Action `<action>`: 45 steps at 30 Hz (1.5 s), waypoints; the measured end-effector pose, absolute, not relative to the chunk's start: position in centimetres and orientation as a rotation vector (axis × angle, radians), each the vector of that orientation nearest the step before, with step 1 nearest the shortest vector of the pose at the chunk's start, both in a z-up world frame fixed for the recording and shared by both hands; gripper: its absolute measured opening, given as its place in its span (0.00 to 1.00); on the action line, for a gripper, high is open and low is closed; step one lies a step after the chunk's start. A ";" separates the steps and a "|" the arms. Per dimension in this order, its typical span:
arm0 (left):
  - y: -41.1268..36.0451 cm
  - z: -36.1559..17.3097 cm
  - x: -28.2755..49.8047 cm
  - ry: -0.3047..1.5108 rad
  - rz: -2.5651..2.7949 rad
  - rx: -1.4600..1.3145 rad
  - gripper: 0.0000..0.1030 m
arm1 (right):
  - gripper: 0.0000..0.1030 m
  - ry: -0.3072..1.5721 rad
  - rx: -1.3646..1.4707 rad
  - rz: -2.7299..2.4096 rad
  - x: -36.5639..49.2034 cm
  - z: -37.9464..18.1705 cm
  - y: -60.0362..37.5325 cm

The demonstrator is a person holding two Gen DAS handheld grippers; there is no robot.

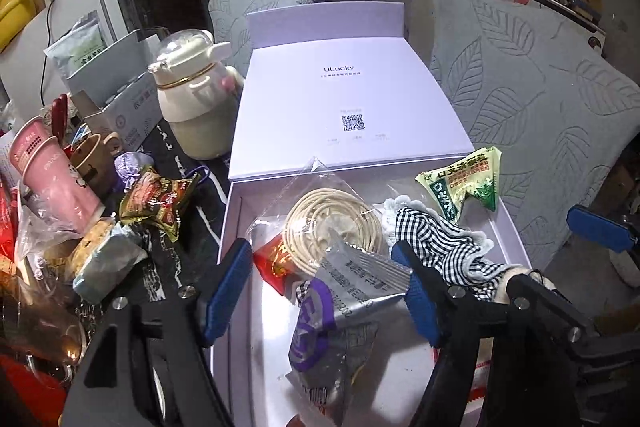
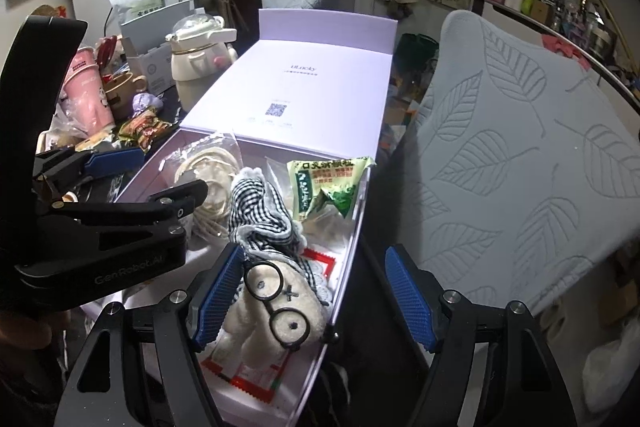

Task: Organize soft objects
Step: 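Lower both items into the gift box and open both grippers, then withdraw both grippers from the gift box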

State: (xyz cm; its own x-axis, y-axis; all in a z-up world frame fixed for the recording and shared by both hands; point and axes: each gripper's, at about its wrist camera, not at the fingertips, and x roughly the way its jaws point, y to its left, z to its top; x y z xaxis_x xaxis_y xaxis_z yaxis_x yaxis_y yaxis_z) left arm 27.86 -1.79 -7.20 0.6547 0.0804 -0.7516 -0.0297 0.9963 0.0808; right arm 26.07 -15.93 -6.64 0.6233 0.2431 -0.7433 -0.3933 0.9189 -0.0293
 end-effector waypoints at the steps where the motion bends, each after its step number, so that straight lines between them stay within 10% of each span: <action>1: -1.8 -7.0 27.8 0.855 0.067 0.065 0.70 | 0.72 0.812 -0.201 0.367 25.9 -6.4 -15.9; 45: -3.5 6.8 6.3 0.482 0.011 0.087 0.76 | 0.80 0.463 -0.162 0.352 9.2 6.4 -19.4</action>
